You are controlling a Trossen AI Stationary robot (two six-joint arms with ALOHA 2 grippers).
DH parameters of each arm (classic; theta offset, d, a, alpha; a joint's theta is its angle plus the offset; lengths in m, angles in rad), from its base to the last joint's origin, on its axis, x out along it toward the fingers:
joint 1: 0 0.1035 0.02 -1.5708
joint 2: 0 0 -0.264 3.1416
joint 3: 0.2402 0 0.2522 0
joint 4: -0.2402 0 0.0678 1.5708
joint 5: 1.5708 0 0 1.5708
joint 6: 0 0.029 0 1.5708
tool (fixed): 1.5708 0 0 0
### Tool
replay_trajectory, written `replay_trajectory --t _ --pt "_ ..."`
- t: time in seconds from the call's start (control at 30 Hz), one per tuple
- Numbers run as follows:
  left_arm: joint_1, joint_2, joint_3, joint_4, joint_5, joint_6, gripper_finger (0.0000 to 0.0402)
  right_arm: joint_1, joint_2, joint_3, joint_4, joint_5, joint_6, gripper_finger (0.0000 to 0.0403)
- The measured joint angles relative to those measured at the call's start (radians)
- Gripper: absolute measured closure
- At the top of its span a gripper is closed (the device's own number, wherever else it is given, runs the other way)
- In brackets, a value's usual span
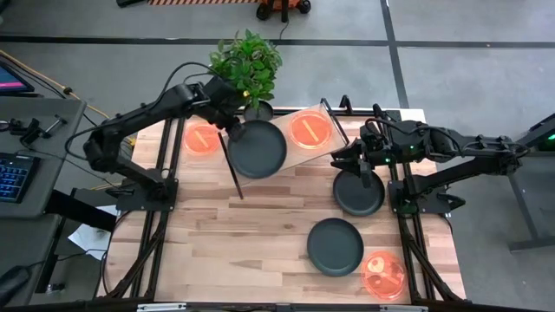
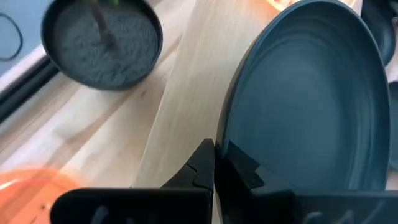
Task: Place and stack plates onto a shelf
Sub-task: Put the bottom left black plate on the shelf
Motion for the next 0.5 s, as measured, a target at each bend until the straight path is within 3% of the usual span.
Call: replay_trajectory --t 0.23,0.5 --pt "0.0 0.013 0.0 -0.016 -0.042 0.006 0.0399 0.0 0.0 0.0 0.0 0.015 0.0 0.0252" --pt "-0.001 0.013 0.0 -0.018 -0.099 0.036 0.0361 0.0 0.0 0.0 0.0 0.035 0.0 0.0252"
